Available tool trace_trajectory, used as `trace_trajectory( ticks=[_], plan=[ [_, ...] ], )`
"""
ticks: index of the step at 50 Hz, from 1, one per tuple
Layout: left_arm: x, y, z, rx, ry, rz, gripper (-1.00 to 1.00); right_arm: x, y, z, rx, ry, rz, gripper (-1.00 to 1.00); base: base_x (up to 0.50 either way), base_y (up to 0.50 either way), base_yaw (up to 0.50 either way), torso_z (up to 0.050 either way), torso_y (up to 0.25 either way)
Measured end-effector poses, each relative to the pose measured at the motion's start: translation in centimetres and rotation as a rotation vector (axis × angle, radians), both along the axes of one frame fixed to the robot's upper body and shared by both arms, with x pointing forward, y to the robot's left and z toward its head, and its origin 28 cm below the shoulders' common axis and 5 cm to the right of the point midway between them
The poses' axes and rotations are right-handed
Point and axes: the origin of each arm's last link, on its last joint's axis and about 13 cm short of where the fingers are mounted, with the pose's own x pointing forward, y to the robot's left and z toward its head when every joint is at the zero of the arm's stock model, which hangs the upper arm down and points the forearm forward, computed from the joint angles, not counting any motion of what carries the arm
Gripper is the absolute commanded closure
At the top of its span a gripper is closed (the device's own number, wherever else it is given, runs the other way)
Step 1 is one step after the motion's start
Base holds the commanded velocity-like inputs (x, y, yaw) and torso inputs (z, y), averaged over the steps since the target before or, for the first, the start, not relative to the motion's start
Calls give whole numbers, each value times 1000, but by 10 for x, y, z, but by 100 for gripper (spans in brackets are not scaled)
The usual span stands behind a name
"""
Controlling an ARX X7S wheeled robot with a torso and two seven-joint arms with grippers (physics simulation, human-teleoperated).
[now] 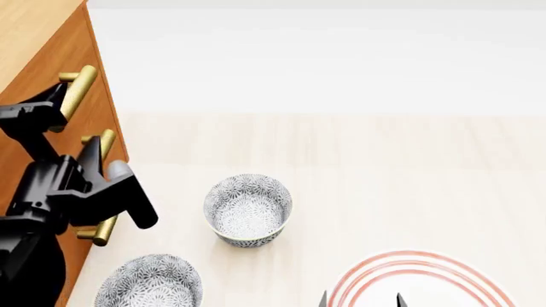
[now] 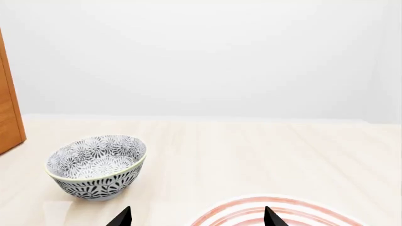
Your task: Open the top drawer of the cabinet.
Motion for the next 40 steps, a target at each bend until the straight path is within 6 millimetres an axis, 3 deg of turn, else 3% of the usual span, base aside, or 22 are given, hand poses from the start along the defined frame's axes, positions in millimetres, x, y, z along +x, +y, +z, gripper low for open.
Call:
trace_trajectory(
  ticks=[20,21,40],
  plan=[
    [5,9,-5,27,5,60,-100,-1,0,1,0,-2,-2,-100,0,0,0,0,0],
    [5,9,-6,29,5,62,100,-1,0,1,0,-2,-2,-100,0,0,0,0,0],
    [4,9,-6,54,-11,71,100,0,0,0,0,-2,-2,-100,0,0,0,0,0]
  ],
)
